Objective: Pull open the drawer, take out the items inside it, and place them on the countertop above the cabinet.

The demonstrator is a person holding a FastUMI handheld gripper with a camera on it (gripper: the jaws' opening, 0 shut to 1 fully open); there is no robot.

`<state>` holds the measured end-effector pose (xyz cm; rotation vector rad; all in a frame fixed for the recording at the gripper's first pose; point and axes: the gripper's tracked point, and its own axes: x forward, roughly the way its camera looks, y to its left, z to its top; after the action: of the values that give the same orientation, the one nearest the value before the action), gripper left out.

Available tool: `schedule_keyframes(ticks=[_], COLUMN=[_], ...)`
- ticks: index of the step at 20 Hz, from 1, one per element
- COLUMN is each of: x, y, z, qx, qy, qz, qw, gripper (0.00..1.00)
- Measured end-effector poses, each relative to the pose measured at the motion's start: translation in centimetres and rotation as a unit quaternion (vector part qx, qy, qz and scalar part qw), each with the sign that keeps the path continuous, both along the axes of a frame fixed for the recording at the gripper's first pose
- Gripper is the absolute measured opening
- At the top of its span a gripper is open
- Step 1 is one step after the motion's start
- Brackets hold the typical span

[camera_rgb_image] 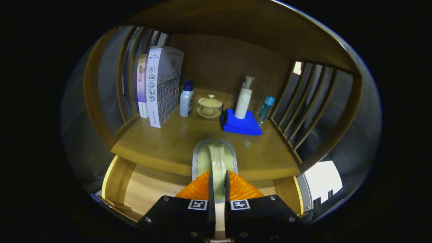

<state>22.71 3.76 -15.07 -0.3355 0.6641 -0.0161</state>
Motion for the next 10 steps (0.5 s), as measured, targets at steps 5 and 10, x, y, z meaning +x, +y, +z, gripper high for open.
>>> schedule_keyframes(ticks=[5,10], x=[5.1,8.4], y=[1.0,0.6], z=[-1.5,-2.4], qx=[0.025,0.050], qy=[0.017,0.034], qz=[0.011,-0.009], qw=[0.999,0.998], gripper=[0.11,0.14])
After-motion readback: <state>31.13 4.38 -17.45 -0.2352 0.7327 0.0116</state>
